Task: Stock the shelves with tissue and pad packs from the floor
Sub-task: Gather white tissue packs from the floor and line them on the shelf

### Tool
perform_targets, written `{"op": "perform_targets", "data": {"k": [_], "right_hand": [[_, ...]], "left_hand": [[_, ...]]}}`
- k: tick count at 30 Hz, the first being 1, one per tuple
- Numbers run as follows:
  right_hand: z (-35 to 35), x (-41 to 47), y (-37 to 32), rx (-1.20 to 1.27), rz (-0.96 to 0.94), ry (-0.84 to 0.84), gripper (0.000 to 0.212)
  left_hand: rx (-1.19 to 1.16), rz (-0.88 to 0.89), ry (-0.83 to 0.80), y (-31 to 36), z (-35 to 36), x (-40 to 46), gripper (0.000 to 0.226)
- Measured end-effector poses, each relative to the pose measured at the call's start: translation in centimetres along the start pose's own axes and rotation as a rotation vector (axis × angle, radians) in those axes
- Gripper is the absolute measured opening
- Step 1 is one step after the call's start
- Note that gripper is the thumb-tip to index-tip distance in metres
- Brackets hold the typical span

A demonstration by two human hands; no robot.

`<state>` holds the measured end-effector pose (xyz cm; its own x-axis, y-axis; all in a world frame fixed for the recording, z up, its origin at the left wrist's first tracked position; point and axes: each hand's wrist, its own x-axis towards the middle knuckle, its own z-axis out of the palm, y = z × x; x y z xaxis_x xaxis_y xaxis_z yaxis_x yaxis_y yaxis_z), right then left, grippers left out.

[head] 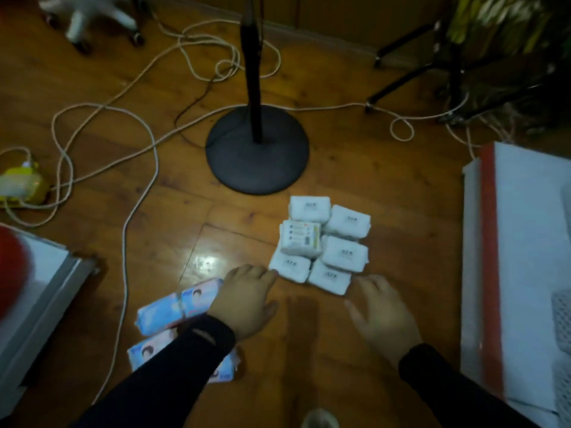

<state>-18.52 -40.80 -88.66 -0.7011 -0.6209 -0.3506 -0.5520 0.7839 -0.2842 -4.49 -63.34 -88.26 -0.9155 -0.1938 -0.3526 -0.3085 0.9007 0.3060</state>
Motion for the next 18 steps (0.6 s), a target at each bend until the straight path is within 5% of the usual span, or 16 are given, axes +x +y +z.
{"op": "perform_targets", "data": {"k": [6, 13, 18], "right_hand": [[1.6, 5.6, 4.9, -0.038, 0.006, -0.090, 0.075], [9.0, 14.3, 7.3, -0.170, -0.033, -0.032, 0.106], [13.9, 15.4, 8.2, -0.108, 0.003, 0.025, 0.090]], "left_hand": [[0.122, -0.017, -0.084, 1.6, 3.5, 9.6, 0.063], [0.312, -0.058, -0.004, -1.1, 10.5, 20.1, 0.099], [0.262, -0.034, 0.140, -3.1, 15.8, 20.2, 0.069]]}}
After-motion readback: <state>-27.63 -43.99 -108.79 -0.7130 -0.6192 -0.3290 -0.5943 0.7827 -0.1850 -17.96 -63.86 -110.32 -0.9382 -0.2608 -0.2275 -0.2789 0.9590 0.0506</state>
